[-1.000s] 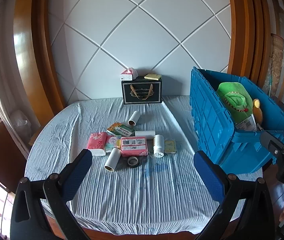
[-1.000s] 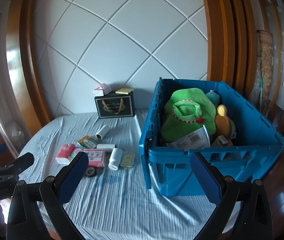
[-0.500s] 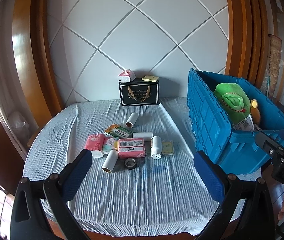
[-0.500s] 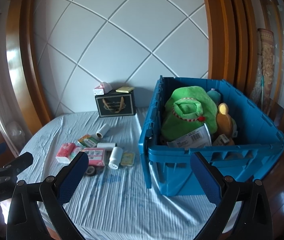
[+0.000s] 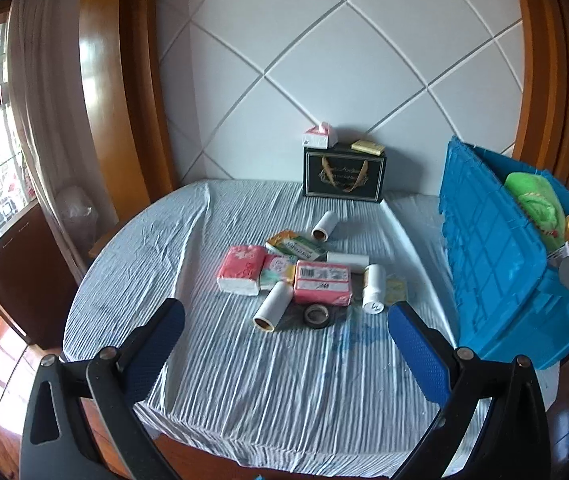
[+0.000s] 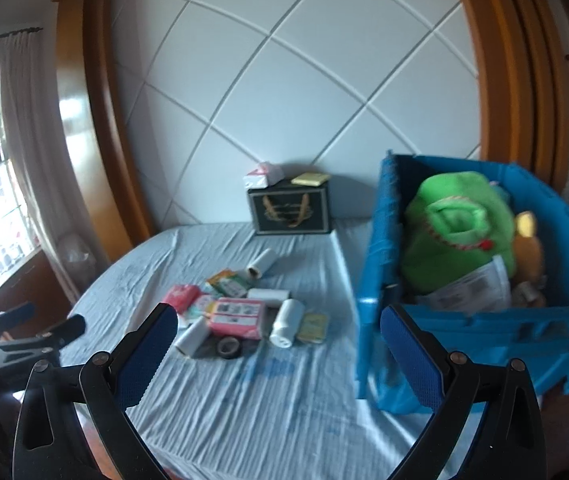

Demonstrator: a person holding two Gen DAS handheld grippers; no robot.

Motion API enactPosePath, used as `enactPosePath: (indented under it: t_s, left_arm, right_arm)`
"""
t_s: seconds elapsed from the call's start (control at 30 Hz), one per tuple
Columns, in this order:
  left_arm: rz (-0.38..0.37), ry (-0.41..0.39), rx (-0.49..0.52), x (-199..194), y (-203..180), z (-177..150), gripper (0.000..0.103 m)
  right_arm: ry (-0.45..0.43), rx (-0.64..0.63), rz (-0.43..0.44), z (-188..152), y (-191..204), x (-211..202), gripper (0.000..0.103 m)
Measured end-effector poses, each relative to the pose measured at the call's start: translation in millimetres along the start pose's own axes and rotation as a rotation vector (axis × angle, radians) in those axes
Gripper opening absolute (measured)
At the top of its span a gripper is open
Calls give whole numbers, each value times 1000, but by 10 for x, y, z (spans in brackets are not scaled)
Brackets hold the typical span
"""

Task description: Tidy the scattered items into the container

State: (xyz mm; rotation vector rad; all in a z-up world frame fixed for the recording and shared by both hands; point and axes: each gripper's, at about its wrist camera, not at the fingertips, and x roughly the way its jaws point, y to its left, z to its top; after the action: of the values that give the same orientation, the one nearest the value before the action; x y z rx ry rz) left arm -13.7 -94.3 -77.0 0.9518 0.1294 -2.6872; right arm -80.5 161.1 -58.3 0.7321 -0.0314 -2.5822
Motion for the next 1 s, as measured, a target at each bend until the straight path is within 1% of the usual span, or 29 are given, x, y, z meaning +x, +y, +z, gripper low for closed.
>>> enactPosePath:
  t_s: [0.1, 0.17, 0.2, 0.33, 0.47, 0.6, 0.67, 0.73, 0.83, 0.9, 1.0]
  left_arm:
    - [5, 29, -24, 333, 236, 8, 103]
    - [-5, 48, -13, 594, 359, 29, 103]
    - [-12, 66, -3, 747, 411, 36, 103]
    - [-55, 184, 58, 1528, 565, 21, 103]
    - [-126, 349, 106, 2383, 612, -85, 103]
    - [-166, 447, 156, 2992, 522, -234, 103]
    - [-186, 489, 179, 3242, 468, -287, 103]
    - [-194, 512, 191, 3421, 437, -335, 103]
    - [-197, 528, 205, 3650, 362, -383, 103]
    - [-194, 536, 215, 3790, 320, -412, 103]
    - [-181, 578, 221, 3981, 296, -488, 103]
  right_arm:
    - [28, -46, 13, -32, 189, 299, 103]
    - [46, -59, 10, -65, 311, 548, 103]
    - [68, -55, 12, -93, 359, 704, 103]
    - [211, 4, 8, -248, 531, 1487, 103]
    - [337, 36, -62, -476, 646, 2150, 103]
    - [455, 77, -120, -782, 694, 2627, 103]
    - [502, 92, -148, -924, 679, 2816, 103]
    - [533, 114, -174, -1029, 642, 2959, 103]
    - [542, 123, -195, -1112, 568, 3111, 103]
    - [556, 112, -198, -1154, 547, 3225, 103]
    - [571, 114, -177, -1200, 519, 3389, 103]
